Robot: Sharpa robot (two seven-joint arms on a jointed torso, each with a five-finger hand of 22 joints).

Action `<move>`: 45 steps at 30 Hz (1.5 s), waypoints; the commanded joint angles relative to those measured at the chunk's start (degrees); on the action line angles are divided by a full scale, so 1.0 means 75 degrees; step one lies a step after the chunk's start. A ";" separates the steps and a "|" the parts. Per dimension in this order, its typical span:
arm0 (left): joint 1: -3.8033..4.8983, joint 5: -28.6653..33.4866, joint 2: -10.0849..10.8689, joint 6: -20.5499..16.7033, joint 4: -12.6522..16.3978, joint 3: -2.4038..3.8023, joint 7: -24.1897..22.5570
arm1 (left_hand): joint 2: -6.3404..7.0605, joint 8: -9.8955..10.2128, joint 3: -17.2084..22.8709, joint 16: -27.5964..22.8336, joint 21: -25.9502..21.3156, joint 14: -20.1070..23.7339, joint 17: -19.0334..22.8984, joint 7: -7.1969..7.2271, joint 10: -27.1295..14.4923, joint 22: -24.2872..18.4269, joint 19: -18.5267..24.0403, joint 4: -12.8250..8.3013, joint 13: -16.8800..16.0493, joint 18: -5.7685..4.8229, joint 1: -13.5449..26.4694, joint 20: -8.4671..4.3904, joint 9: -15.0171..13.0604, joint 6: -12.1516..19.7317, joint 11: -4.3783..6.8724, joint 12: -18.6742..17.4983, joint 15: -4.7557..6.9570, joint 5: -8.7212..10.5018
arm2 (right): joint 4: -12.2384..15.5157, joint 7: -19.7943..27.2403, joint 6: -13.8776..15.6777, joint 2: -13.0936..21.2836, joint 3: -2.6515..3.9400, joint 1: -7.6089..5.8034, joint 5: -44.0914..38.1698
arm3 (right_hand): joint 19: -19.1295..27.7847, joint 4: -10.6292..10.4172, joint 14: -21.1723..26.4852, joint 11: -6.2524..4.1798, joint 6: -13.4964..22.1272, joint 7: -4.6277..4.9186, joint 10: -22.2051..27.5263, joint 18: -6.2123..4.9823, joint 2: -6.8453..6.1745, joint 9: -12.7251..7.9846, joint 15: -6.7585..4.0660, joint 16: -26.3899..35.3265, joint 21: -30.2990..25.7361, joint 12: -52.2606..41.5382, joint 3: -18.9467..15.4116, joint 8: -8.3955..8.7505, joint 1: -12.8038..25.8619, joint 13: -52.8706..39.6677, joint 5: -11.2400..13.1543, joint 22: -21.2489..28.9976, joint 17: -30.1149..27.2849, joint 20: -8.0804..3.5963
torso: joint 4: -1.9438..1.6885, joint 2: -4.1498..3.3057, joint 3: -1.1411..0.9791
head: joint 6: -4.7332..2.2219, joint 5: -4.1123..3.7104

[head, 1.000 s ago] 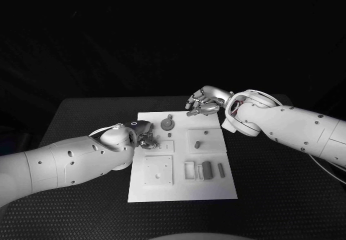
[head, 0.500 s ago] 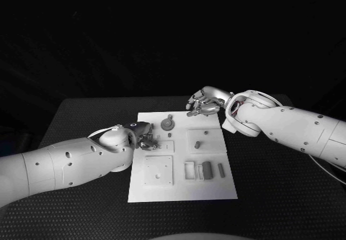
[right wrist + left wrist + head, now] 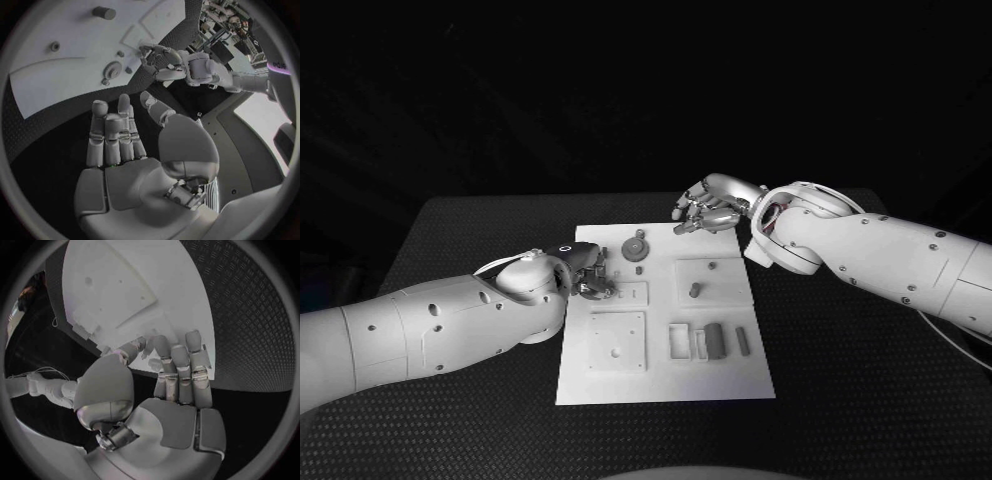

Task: Assemble the parts on the task board

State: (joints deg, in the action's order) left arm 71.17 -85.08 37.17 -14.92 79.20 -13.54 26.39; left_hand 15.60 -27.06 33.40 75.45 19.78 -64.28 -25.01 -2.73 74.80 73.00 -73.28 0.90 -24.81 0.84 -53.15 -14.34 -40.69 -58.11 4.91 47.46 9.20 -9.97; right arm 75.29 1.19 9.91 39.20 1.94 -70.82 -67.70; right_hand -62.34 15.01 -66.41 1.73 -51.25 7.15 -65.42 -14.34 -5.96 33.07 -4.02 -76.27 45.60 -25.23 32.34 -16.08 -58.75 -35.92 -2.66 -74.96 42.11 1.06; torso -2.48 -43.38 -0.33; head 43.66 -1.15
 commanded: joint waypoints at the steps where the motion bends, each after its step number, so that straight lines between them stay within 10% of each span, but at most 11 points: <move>1: -0.0010 0.0172 0.0000 -0.0090 0.0019 -0.0006 -0.0099 | -0.0035 0.0022 -0.0004 0.0034 -0.0034 0.0019 0.0003 -0.0030 -0.0286 0.0015 0.0000 0.0035 -0.0010 -0.0112 -0.0057 0.0032 0.0019 -0.0038 -0.0218 0.0037 -0.0037 -0.0052 | -0.0002 0.0022 -0.0094 -0.0003 0.0003 0.0010 0.0009 | 0.0038 -0.0049 0.0053 0.0068 -0.0130 0.0170 0.0012 -0.0088 0.0008 0.0008 -0.0004 0.0040 -0.0033 0.0029 -0.0016 0.0026 0.0057 0.0013 -0.0028 -0.0101 -0.0012 0.0017 | -0.0002 -0.0001 0.0003 | 0.0000 -0.0004; 29: -0.0010 0.0668 0.0020 0.0237 0.0015 -0.0004 -0.0248 | -0.0163 0.0252 -0.0050 0.0128 -0.0078 0.0069 0.0038 -0.0073 -0.0361 0.0103 -0.0005 0.0114 -0.0008 -0.0112 -0.0137 0.0042 0.0194 -0.0017 -0.0252 0.0170 -0.0063 -0.0059 | -0.0021 0.0022 -0.0106 -0.0009 0.0003 0.0031 0.0017 | 0.0035 -0.0060 0.0052 0.0069 -0.0128 0.0171 0.0014 -0.0088 0.0005 0.0011 -0.0003 0.0038 -0.0037 0.0029 -0.0016 0.0033 0.0066 0.0014 -0.0028 -0.0102 -0.0014 0.0015 | 0.0003 -0.0001 -0.0006 | 0.0004 -0.0014; 30: -0.0010 0.0727 0.0024 0.0281 0.0011 -0.0004 -0.0271 | -0.0561 0.0161 0.0033 0.0173 -0.0058 0.0043 0.0023 -0.0031 -0.0318 0.0132 -0.0029 -0.0057 -0.0025 -0.0111 -0.0382 0.0048 0.0161 -0.0214 -0.0201 0.0218 -0.0047 -0.0184 | -0.0021 0.0022 -0.0107 -0.0009 0.0003 0.0032 0.0017 | 0.0035 -0.0060 0.0053 0.0069 -0.0128 0.0171 0.0014 -0.0088 0.0005 0.0011 -0.0003 0.0038 -0.0037 0.0029 -0.0016 0.0033 0.0066 0.0014 -0.0028 -0.0102 -0.0014 0.0014 | 0.0003 -0.0001 -0.0006 | 0.0004 -0.0014; 33: -0.0011 0.0842 0.0051 0.0288 0.0007 0.0000 -0.0344 | -0.0828 0.0202 -0.0129 0.0242 -0.0054 0.0063 0.0009 0.0002 -0.0326 0.0203 -0.0025 -0.0325 -0.0045 -0.0112 -0.0440 0.0036 0.0207 -0.0327 -0.0176 0.0287 -0.0038 -0.0322 | -0.0030 0.0023 -0.0116 -0.0010 0.0003 0.0037 0.0018 | 0.0035 -0.0061 0.0053 0.0069 -0.0128 0.0171 0.0014 -0.0088 0.0005 0.0012 -0.0003 0.0038 -0.0037 0.0029 -0.0016 0.0034 0.0067 0.0014 -0.0028 -0.0102 -0.0014 0.0014 | 0.0003 -0.0002 -0.0006 | 0.0009 -0.0015; 45: -0.0008 0.1342 0.0054 0.0320 -0.0019 0.0000 -0.0443 | -0.1077 0.0464 -0.0212 0.0269 -0.0122 0.0108 0.0056 -0.0001 -0.0367 0.0301 -0.0013 -0.0572 -0.0035 -0.0112 -0.0309 0.0054 0.0364 -0.0481 -0.0193 0.0317 -0.0050 -0.0378 | -0.0043 0.0000 -0.0118 0.0008 0.0003 0.0040 0.0020 | 0.0035 -0.0062 0.0053 0.0069 -0.0128 0.0171 0.0015 -0.0088 0.0003 0.0013 -0.0002 0.0038 -0.0038 0.0029 -0.0016 0.0036 0.0068 0.0015 -0.0028 -0.0102 -0.0015 0.0013 | -0.0004 0.0002 -0.0007 | 0.0020 -0.0019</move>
State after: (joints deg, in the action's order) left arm 71.41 -77.32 37.73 -14.63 79.02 -13.30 23.76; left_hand 7.50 -23.90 32.04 77.43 19.10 -63.87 -24.65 -1.48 74.38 74.95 -73.29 -3.42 -25.13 0.84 -55.93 -14.32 -37.92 -59.47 4.94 49.77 8.77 -12.58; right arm 74.92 1.10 9.77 39.28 1.94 -70.56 -67.57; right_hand -62.34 14.85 -66.49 1.94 -51.37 7.04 -65.22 -14.34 -5.96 33.07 -3.93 -76.27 45.60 -25.23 32.19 -16.08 -58.76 -35.89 -2.66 -74.96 42.06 1.06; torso -2.49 -43.38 -0.37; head 43.80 -1.29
